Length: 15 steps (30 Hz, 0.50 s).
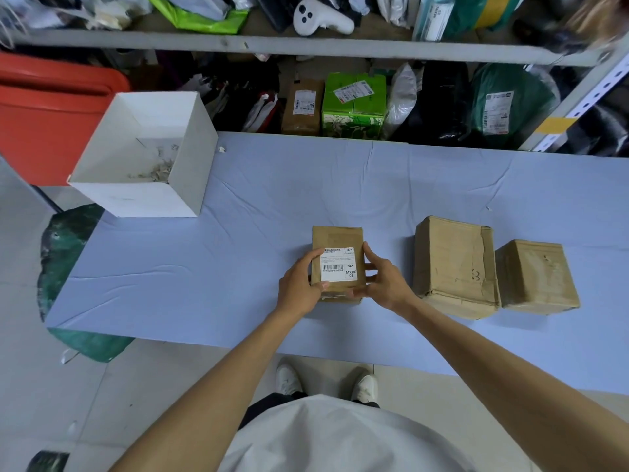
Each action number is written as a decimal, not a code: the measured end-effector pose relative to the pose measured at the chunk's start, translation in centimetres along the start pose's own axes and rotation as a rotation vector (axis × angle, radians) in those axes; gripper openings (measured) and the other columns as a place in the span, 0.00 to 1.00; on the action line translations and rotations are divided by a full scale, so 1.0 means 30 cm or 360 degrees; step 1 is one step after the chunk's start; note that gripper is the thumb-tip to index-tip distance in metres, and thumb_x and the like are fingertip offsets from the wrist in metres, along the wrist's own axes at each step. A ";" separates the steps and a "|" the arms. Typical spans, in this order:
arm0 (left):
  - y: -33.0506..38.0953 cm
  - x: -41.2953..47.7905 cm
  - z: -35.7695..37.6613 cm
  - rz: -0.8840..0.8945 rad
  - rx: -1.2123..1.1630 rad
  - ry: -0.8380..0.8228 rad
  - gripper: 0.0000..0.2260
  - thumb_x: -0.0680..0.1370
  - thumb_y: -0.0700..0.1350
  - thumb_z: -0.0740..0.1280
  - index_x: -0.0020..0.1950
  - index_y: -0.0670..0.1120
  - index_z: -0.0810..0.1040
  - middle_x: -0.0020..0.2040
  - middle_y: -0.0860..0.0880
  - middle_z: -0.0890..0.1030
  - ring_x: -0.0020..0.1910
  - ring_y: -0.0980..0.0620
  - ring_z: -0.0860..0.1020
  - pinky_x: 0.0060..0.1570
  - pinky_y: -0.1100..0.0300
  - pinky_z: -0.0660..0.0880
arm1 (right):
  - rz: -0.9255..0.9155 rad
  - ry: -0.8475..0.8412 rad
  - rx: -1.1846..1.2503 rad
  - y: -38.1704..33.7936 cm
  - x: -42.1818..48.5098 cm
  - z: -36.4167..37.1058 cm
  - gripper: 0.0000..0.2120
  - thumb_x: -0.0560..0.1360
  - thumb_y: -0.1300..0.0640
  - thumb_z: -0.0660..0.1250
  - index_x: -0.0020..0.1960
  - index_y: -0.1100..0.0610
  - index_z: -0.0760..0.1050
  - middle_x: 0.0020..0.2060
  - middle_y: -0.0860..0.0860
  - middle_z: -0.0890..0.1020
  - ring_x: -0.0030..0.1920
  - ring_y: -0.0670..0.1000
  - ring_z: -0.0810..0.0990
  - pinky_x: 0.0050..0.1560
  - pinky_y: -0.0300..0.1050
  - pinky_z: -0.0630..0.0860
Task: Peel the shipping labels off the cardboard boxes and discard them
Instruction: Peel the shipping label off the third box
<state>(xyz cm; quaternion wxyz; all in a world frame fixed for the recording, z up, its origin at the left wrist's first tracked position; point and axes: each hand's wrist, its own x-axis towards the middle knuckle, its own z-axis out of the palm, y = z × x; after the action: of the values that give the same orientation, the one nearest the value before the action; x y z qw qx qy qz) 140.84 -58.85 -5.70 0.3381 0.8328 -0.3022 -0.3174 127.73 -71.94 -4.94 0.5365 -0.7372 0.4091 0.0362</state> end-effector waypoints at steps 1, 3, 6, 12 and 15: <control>0.001 0.001 0.001 0.0000 0.0007 -0.0001 0.28 0.73 0.40 0.72 0.69 0.57 0.68 0.67 0.53 0.75 0.61 0.48 0.76 0.60 0.54 0.74 | 0.0004 0.0002 0.0000 0.001 0.000 -0.001 0.50 0.69 0.65 0.75 0.79 0.50 0.46 0.68 0.55 0.72 0.63 0.56 0.77 0.59 0.55 0.76; 0.003 0.001 0.002 -0.0002 0.0020 0.0003 0.27 0.73 0.41 0.72 0.69 0.57 0.68 0.67 0.52 0.75 0.61 0.48 0.75 0.60 0.54 0.74 | 0.0011 0.0005 0.0000 0.003 0.001 -0.002 0.51 0.68 0.65 0.75 0.79 0.50 0.46 0.67 0.55 0.72 0.62 0.56 0.77 0.58 0.55 0.77; 0.002 -0.001 0.000 0.0014 0.0045 0.0006 0.29 0.73 0.41 0.72 0.70 0.57 0.65 0.68 0.53 0.74 0.63 0.48 0.75 0.62 0.52 0.73 | 0.0014 0.0005 -0.0006 0.000 0.003 0.001 0.50 0.69 0.65 0.75 0.79 0.50 0.46 0.67 0.55 0.73 0.62 0.56 0.77 0.58 0.55 0.76; 0.012 0.011 -0.012 0.0022 0.0084 -0.0028 0.29 0.72 0.41 0.73 0.69 0.56 0.67 0.67 0.53 0.74 0.60 0.47 0.76 0.60 0.51 0.74 | 0.0029 0.0010 0.0016 0.005 0.003 0.001 0.50 0.68 0.66 0.75 0.79 0.50 0.47 0.67 0.55 0.73 0.62 0.56 0.77 0.57 0.56 0.77; 0.020 0.016 -0.021 0.0022 0.0112 -0.0035 0.28 0.71 0.40 0.74 0.67 0.55 0.68 0.66 0.54 0.74 0.57 0.47 0.77 0.57 0.56 0.73 | 0.0035 0.0006 0.0030 0.004 0.003 0.001 0.51 0.67 0.67 0.76 0.79 0.50 0.47 0.66 0.55 0.73 0.61 0.56 0.78 0.56 0.54 0.78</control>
<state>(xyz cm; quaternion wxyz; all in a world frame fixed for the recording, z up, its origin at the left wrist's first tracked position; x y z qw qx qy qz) 141.44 -59.31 -5.05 0.3074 0.8386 -0.3226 -0.3132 127.73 -71.99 -5.08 0.5422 -0.7278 0.4184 0.0369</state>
